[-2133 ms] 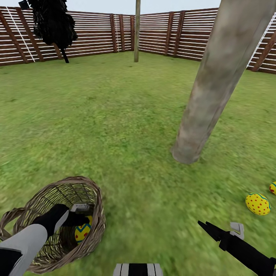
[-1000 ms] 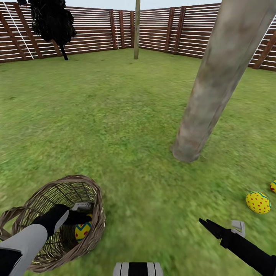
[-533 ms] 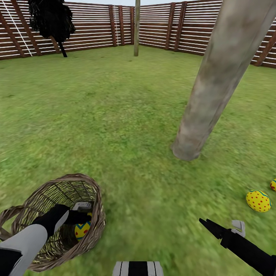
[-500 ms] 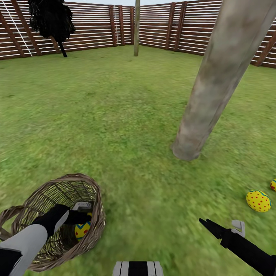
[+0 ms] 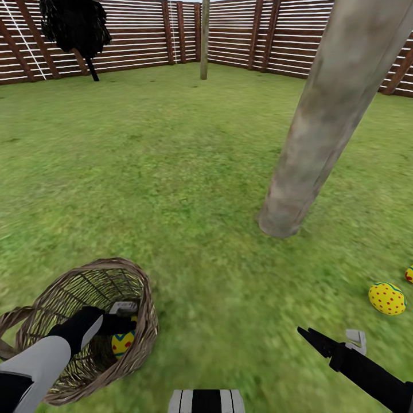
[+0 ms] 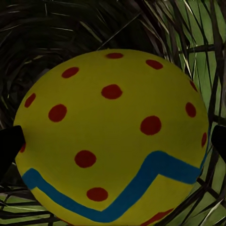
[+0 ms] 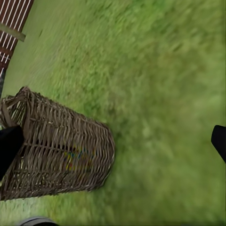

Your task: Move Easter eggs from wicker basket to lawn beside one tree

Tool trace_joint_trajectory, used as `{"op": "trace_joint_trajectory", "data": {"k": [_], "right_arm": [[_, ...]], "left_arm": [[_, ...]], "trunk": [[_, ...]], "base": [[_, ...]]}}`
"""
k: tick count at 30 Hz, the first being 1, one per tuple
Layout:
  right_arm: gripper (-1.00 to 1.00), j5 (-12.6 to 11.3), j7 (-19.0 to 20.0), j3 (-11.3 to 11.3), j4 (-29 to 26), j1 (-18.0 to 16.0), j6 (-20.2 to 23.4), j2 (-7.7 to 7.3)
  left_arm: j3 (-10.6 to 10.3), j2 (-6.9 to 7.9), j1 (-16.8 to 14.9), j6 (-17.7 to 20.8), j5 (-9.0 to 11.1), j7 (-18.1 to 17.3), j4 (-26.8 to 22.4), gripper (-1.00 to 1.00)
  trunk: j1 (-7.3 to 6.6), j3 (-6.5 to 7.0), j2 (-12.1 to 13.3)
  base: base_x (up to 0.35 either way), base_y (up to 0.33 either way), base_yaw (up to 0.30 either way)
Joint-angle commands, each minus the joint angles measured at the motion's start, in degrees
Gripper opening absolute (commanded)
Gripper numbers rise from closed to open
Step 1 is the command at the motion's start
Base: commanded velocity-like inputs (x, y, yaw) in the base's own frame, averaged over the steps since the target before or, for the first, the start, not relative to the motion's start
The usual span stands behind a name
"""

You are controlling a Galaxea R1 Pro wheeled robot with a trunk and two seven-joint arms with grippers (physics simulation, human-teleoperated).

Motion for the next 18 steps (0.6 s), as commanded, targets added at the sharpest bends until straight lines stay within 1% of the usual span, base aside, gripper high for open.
{"op": "trace_joint_trajectory", "data": {"k": [1,4,13,15,18], "right_arm": [[1.0,-0.2,0.1,0.0,0.0,0.0,0.4,0.0],[1.0,-0.1,0.1,0.0,0.0,0.0,0.4,0.0],[1.0,0.0,0.1,-0.1,0.0,0.0,0.4,0.0],[1.0,0.0,0.1,-0.1,0.0,0.0,0.4,0.0],[1.0,0.1,0.1,-0.1,0.0,0.0,0.4,0.0]], "left_arm": [[-0.4,0.05,0.0,0.4,0.6,0.0,-0.1,1.0],[-0.4,0.05,0.0,0.3,0.5,0.1,-0.1,1.0],[-0.4,0.05,0.0,0.4,0.5,0.1,0.2,1.0],[-0.4,0.05,0.0,0.4,0.5,0.1,0.2,1.0],[-0.4,0.05,0.0,0.4,0.5,0.1,0.2,1.0]], "trunk": [[-0.01,-0.04,0.0],[0.07,-0.7,-0.1],[0.07,-0.7,-0.1],[0.12,-1.15,-0.1],[0.12,-1.15,-0.1]], "base": [[0.0,0.0,0.0],[0.0,0.0,0.0],[0.0,0.0,0.0],[0.0,0.0,0.0],[0.0,0.0,0.0]]}}
